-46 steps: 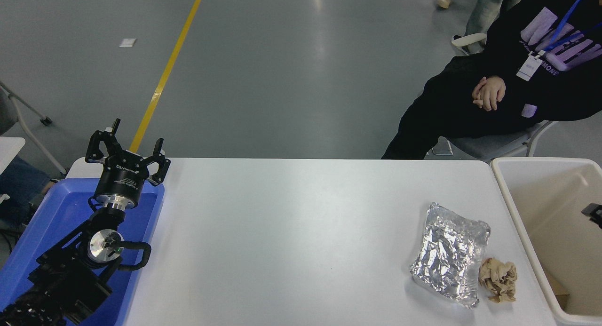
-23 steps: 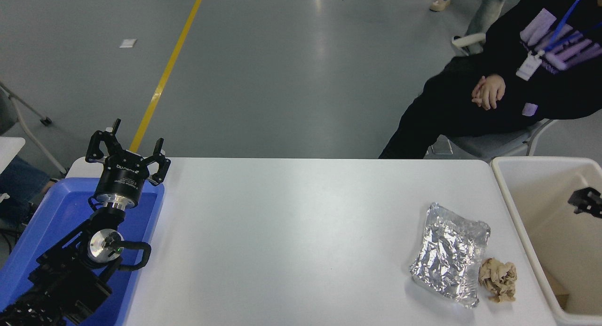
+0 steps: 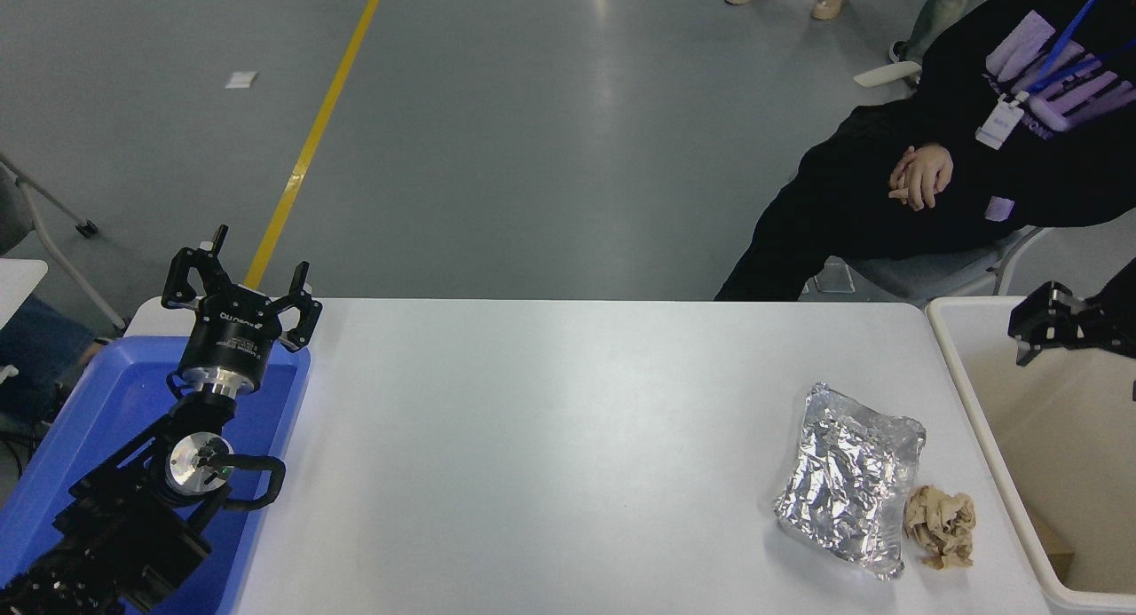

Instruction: Pick up paper cup place in dustbin

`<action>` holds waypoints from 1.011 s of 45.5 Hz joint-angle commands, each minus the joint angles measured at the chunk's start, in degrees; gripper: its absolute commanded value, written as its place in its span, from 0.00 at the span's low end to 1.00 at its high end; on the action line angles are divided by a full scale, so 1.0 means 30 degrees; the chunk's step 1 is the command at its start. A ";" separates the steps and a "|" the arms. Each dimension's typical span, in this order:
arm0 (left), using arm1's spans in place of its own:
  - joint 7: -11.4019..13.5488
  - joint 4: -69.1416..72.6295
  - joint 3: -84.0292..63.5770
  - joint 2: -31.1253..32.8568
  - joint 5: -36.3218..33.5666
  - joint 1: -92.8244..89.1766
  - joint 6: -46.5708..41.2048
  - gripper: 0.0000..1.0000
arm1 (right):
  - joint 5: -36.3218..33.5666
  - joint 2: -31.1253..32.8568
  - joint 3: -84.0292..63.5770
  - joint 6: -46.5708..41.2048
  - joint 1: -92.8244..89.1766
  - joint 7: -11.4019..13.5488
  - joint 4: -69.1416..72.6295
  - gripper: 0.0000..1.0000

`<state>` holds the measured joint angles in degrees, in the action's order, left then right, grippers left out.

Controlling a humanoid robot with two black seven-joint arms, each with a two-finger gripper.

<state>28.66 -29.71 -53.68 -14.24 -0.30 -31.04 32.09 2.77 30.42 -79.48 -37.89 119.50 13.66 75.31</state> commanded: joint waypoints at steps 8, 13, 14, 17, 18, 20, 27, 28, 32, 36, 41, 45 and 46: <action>0.0028 0.0002 -0.0008 0.0000 0.0011 0.0005 -0.0002 0.98 | -0.1860 -0.2666 0.1090 -0.0642 0.4375 0.0778 0.2583 1.00; -0.0001 0.0002 -0.0008 0.0000 0.0011 0.0005 -0.0002 0.98 | -0.1567 -0.3136 0.1852 -0.0583 0.3908 0.0778 0.2437 1.00; -0.0001 0.0002 -0.0008 0.0000 -0.0018 0.0005 -0.0002 0.98 | -0.1537 -0.3195 0.1941 -0.0525 0.3674 0.0778 0.2378 1.00; -0.0001 0.0002 0.0021 0.0000 -0.0018 -0.0024 -0.0002 0.98 | -0.1508 -0.3224 0.2321 -0.0436 0.2795 0.0778 0.2086 1.00; -0.0001 0.0002 0.0021 0.0000 -0.0018 -0.0024 -0.0002 0.98 | -0.1508 -0.3282 0.2467 -0.0436 0.2531 0.0778 0.1969 1.00; -0.0001 0.0002 0.0021 0.0000 -0.0018 -0.0024 -0.0002 0.98 | -0.1537 -0.3487 0.2585 -0.0407 0.2179 0.0778 0.1763 1.00; -0.0030 0.0001 0.0021 0.0000 -0.0018 -0.0024 0.0027 0.98 | -0.1830 -0.3810 0.2820 -0.0436 0.2001 0.0778 0.1557 1.00; -0.0030 -0.0027 0.0021 0.0000 -0.0018 -0.0024 0.0028 0.98 | -0.1859 -0.3810 0.2878 -0.0465 0.2059 0.0778 0.1557 1.00; -0.0001 -0.0028 0.0021 0.0000 -0.0018 -0.0024 0.0028 0.98 | -0.1889 -0.3810 0.2909 -0.0612 0.2323 0.0807 0.1587 1.00; -0.0030 -0.0027 0.0021 0.0000 -0.0018 -0.0024 0.0028 0.98 | -0.1918 -0.3723 0.2704 -0.0729 0.3113 0.0807 0.1704 1.00; -0.0030 0.0002 0.0021 0.0000 -0.0018 -0.0024 0.0028 0.98 | -0.1918 -0.3635 0.2674 -0.0905 0.3349 0.0778 0.1704 1.00; -0.0030 -0.0027 0.0021 0.0000 -0.0018 -0.0024 0.0028 0.98 | -0.1918 -0.3576 0.2703 -0.0934 0.3583 0.0778 0.1704 1.00; -0.0030 0.0001 0.0021 0.0000 -0.0018 -0.0024 0.0028 0.98 | -0.1918 -0.3518 0.2703 -0.0935 0.3729 0.0778 0.1704 1.00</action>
<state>28.59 -29.75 -53.62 -14.24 -0.35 -31.11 32.16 -2.79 19.56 -71.53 -40.12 128.50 16.03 80.37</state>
